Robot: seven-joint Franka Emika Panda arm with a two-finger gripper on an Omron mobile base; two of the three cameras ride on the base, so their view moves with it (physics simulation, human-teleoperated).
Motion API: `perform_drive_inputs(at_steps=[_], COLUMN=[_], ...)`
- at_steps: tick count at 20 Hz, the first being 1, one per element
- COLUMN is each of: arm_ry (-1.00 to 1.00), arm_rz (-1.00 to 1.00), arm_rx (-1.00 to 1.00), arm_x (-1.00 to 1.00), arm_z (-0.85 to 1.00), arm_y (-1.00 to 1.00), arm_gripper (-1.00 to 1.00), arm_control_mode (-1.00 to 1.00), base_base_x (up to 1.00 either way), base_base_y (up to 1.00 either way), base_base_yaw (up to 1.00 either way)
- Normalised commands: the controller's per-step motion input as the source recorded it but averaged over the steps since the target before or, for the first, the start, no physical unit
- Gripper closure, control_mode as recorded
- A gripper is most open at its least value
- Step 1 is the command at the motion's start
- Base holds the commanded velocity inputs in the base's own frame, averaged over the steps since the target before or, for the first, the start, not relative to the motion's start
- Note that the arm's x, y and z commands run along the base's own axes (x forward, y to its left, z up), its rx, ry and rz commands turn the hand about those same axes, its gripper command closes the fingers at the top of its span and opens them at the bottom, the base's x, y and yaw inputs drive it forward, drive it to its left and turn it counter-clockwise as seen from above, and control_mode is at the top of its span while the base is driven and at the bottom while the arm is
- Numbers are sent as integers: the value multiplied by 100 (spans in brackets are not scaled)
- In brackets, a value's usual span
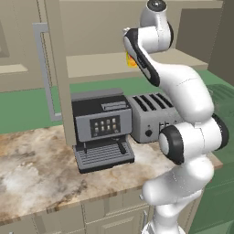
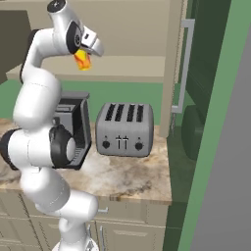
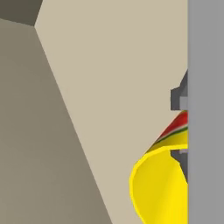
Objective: Open the cabinet directly in front. Then move the liquor and the cup to the dining counter with the candle on it.
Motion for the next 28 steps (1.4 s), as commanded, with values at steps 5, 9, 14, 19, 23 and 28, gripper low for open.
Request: perform_drive_inputs(at_steps=[5, 9, 14, 19, 23, 28], arm_ry=[-14, -13, 20, 52, 32, -24], arm_rz=[0, 0, 0, 0, 1, 5], arm_rx=[1, 9, 7, -4, -21, -14], arm_x=[-100, -100, -100, -100, -100, -51], arm_z=[-58, -32, 45, 3, -70, -51], arm_y=[-23, -35, -15, 0, 3, 13], arm_gripper=[100, 100, 100, 100, 100, 100], arm_control_mode=[-100, -100, -100, -100, -100, -100], base_base_x=[0, 0, 0, 0, 0, 0], base_base_y=[0, 0, 0, 0, 0, 0], base_base_yaw=[0, 0, 0, 0, 0, 0])
